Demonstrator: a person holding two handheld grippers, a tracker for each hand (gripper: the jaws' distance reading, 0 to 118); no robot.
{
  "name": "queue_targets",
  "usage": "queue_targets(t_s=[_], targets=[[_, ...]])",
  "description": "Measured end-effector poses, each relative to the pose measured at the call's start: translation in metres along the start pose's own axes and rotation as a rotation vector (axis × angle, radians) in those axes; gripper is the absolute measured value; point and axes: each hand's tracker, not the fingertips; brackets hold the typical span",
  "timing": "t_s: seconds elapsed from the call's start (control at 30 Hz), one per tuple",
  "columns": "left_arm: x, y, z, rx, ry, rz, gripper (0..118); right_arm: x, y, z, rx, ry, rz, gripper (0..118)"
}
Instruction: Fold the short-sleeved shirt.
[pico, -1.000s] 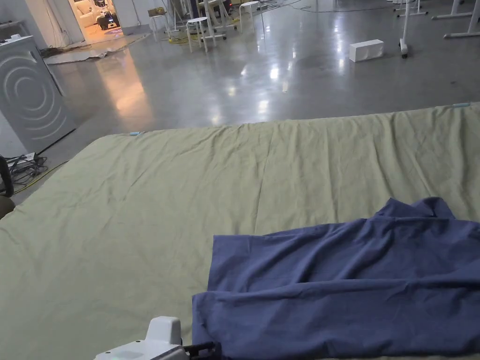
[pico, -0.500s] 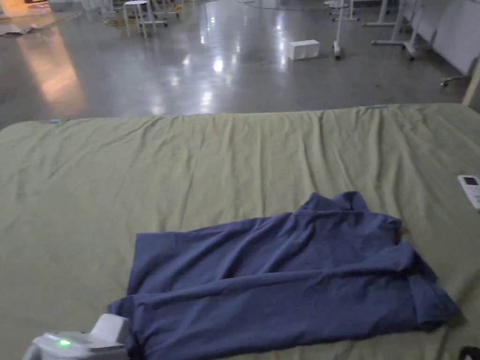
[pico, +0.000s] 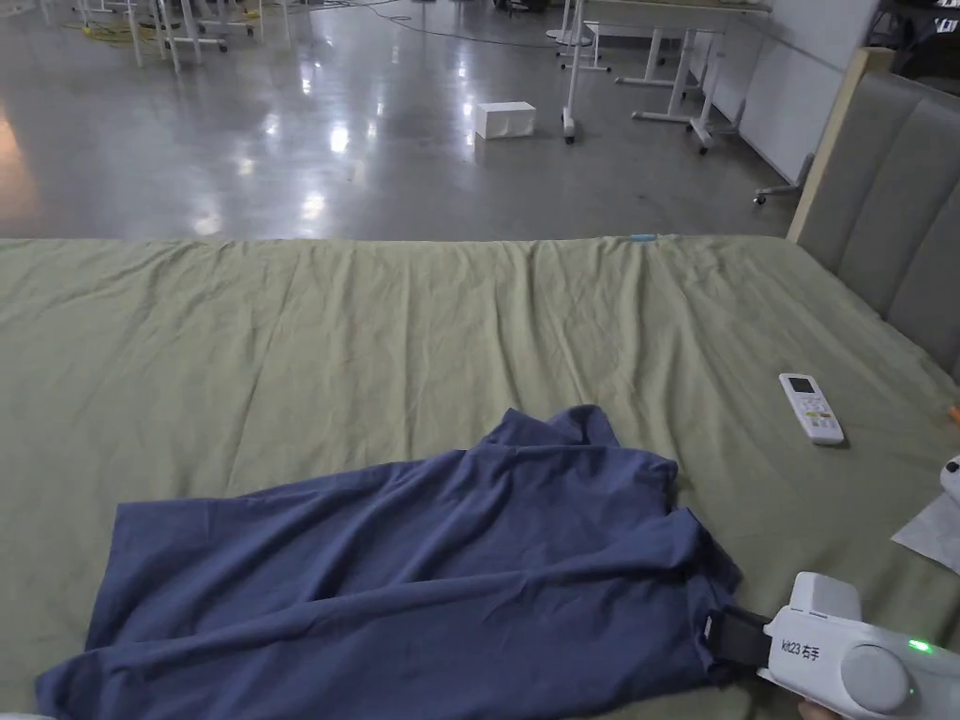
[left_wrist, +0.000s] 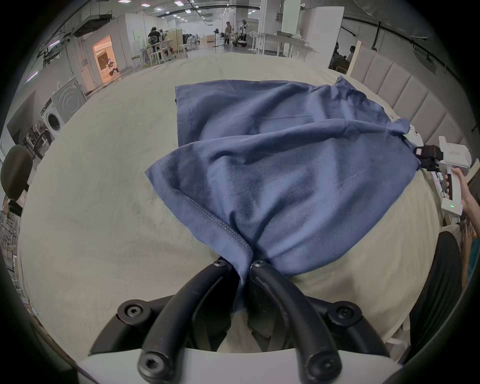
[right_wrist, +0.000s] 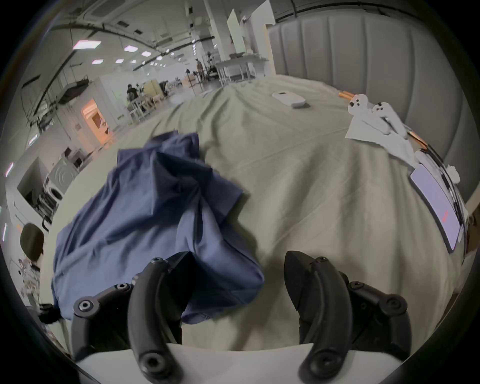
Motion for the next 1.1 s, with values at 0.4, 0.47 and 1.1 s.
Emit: queue_targets(t_s=[0.4, 0.47, 1.1], targets=[[-0.003, -0.006, 0.034, 0.21, 0.147, -0.09, 8, -0.007, -0.006, 0.04, 0.165, -0.12, 0.152, 5], [-0.008, -0.006, 0.061, 0.259, 0.094, -0.006, 8, 0.0, -0.008, 0.064, 0.192, -0.097, 0.131, 5], [-0.028, -0.126, 0.085, 0.219, 0.078, 0.149, 37, 0.025, -0.138, 0.138, 0.099, -0.158, 0.195, 52]])
